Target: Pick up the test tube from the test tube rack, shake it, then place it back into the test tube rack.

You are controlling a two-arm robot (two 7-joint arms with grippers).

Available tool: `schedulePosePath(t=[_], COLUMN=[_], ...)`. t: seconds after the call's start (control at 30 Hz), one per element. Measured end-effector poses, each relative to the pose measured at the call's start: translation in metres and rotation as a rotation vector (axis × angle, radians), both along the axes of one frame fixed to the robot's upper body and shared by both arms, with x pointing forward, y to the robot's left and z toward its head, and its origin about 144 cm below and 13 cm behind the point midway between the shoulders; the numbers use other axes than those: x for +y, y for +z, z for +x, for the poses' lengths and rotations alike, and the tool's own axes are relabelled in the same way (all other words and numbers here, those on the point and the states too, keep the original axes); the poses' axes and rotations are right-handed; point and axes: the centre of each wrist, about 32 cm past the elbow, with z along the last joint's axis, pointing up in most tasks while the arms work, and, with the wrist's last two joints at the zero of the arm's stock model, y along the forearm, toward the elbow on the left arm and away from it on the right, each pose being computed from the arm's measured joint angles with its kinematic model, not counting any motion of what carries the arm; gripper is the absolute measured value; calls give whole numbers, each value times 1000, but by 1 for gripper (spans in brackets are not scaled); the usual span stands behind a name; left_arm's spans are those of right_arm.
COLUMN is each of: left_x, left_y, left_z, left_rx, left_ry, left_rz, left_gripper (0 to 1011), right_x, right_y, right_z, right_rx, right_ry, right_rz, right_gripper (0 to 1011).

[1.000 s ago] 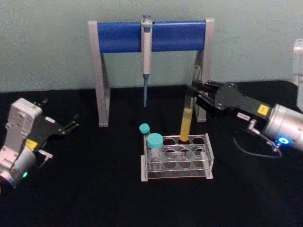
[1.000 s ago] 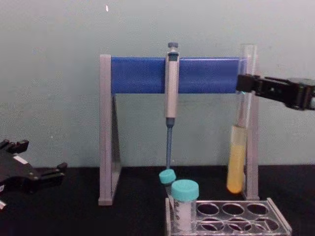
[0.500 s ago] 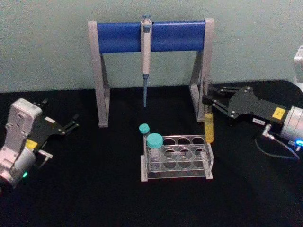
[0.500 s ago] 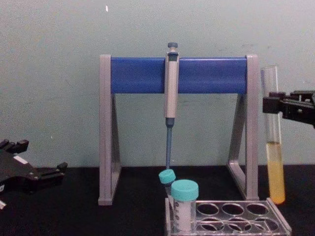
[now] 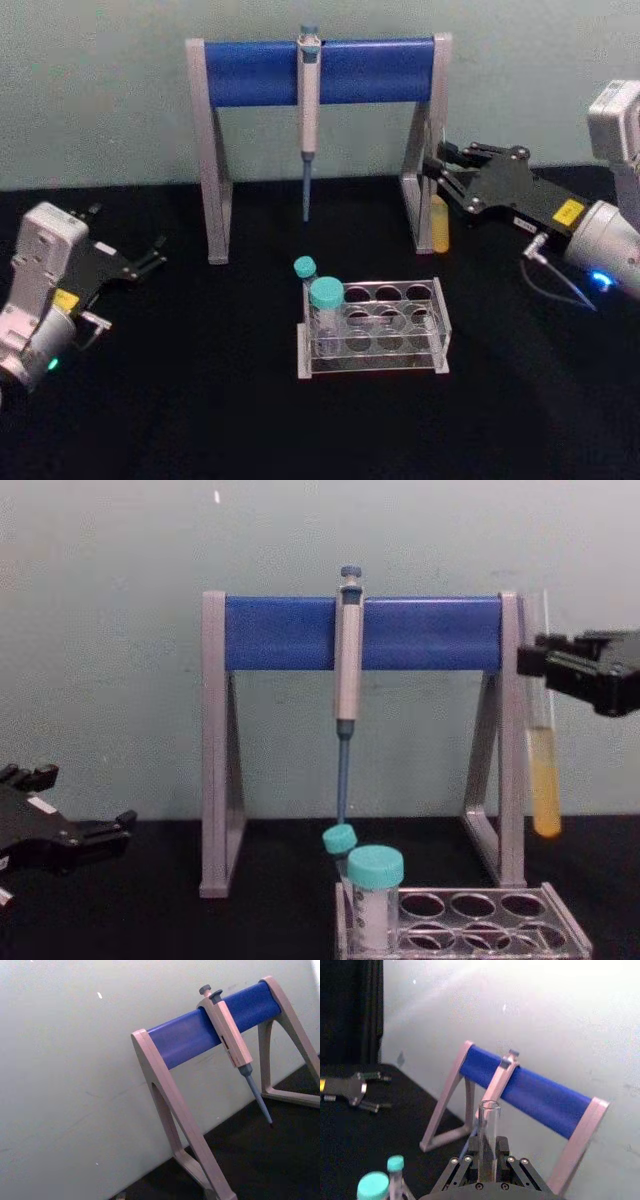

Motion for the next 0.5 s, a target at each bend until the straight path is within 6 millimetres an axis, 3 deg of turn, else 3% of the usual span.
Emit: schedulePosePath(t=[0.5], left_x=[0], left_y=[0], left_z=[0], left_rx=[0], left_ry=[0], left_rz=[0], left_gripper=[1001], right_x=[8], right_y=[-7], right_z=[9], right_rx=[59], right_ry=[141], right_rz=[217], right_gripper=[228])
